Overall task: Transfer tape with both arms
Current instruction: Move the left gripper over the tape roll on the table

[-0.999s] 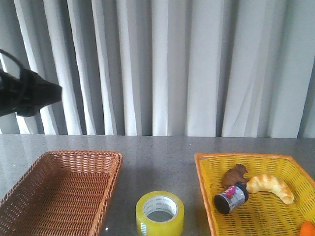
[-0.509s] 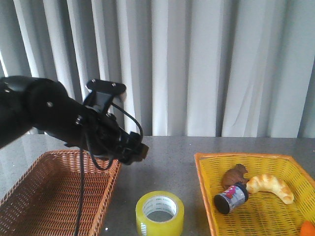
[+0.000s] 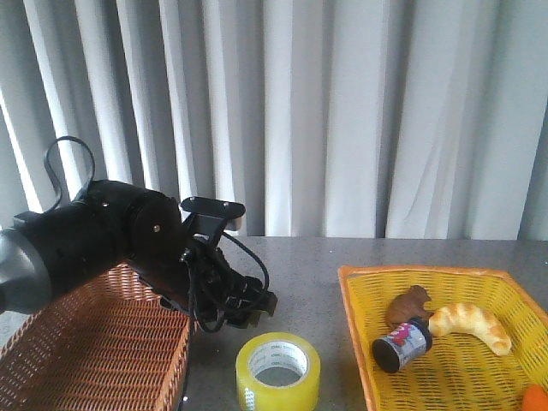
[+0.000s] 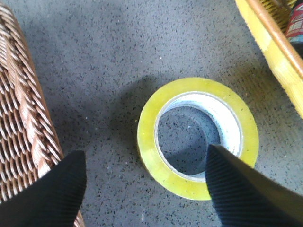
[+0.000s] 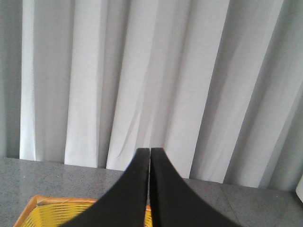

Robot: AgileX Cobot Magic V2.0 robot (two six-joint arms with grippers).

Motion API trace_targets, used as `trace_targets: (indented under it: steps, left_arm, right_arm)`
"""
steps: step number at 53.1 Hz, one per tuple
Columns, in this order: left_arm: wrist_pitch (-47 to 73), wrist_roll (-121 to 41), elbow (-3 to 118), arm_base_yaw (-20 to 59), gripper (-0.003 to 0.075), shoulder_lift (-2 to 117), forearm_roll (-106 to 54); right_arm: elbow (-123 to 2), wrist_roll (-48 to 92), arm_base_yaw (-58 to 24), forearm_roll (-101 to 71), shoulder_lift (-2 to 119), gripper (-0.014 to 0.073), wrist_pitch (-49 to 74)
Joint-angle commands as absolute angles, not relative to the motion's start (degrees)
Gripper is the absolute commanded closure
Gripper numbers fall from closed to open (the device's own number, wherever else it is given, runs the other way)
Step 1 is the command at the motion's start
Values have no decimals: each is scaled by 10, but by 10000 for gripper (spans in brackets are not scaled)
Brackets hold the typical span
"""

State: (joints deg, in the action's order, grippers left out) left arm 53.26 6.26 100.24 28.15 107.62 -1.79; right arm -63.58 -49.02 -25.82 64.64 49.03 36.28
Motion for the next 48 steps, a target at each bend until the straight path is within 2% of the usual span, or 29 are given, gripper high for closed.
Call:
trace_targets:
  steps: [1,32,48]
  left_arm:
    - [514,70,1022,287,218,1056,-22]
    - [531,103,1024,309,218,1101,-21]
    - [532,125,1025,310,250,1122,-18]
  right_arm:
    - [-648,-491,-258,675,486,599,344]
    - [-648,-491,-258,675,486,599,342]
    - [-648,-491,-258,675,486,599,342]
